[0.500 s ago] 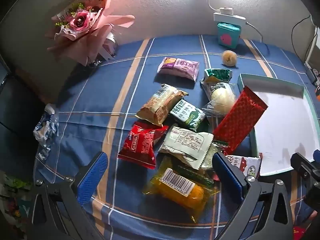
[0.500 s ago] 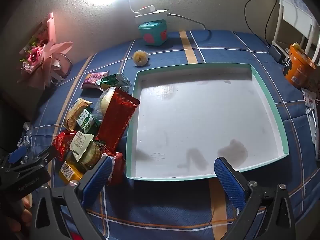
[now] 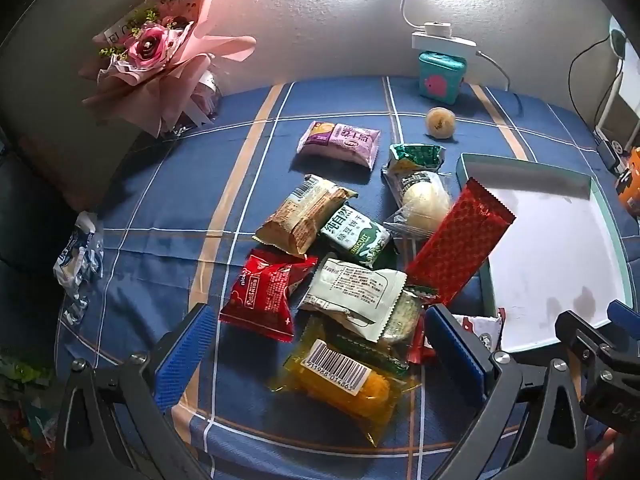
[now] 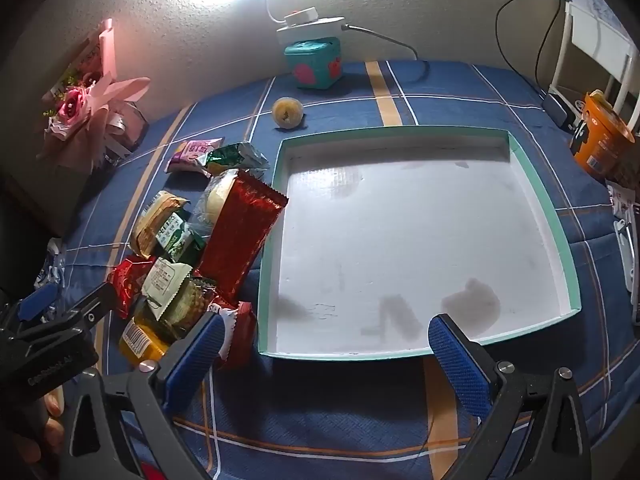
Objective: Organize snacks
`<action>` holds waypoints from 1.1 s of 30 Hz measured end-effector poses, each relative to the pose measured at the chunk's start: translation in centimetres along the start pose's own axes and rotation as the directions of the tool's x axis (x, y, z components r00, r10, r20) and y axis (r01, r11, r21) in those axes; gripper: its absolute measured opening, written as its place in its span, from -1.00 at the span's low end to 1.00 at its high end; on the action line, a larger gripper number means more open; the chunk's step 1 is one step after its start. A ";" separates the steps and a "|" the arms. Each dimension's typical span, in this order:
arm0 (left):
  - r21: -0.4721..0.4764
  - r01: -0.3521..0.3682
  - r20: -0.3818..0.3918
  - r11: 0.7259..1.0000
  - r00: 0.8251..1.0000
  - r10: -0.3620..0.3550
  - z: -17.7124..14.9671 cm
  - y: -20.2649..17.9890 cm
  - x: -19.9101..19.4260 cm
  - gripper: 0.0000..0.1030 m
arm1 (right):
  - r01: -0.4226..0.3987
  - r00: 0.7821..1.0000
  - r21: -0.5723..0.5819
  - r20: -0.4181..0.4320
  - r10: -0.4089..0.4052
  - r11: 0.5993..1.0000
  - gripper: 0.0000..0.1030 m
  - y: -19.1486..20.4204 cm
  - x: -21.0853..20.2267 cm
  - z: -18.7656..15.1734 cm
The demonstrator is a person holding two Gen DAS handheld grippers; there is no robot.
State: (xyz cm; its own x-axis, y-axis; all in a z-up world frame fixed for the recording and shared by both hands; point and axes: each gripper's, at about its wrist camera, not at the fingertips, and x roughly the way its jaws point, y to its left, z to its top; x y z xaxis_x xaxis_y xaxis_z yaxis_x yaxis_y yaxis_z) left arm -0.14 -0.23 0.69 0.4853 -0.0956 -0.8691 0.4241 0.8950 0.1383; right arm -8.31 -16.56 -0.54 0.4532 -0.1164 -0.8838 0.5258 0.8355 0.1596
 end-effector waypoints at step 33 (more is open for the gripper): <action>0.020 -0.020 0.001 1.000 1.000 0.020 -0.3 -0.7 0.2 1.00 | 0.000 1.000 -0.002 -0.004 0.000 1.000 1.00 0.3 0.1 -0.1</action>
State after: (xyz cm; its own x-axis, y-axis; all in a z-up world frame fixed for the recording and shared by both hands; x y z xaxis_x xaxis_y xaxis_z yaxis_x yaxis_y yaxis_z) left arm -0.59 -0.77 0.25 0.4946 -0.0777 -0.8656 0.4291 0.8880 0.1655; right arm -8.15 -16.24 -0.56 0.4506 -0.1140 -0.8854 0.5243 0.8365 0.1592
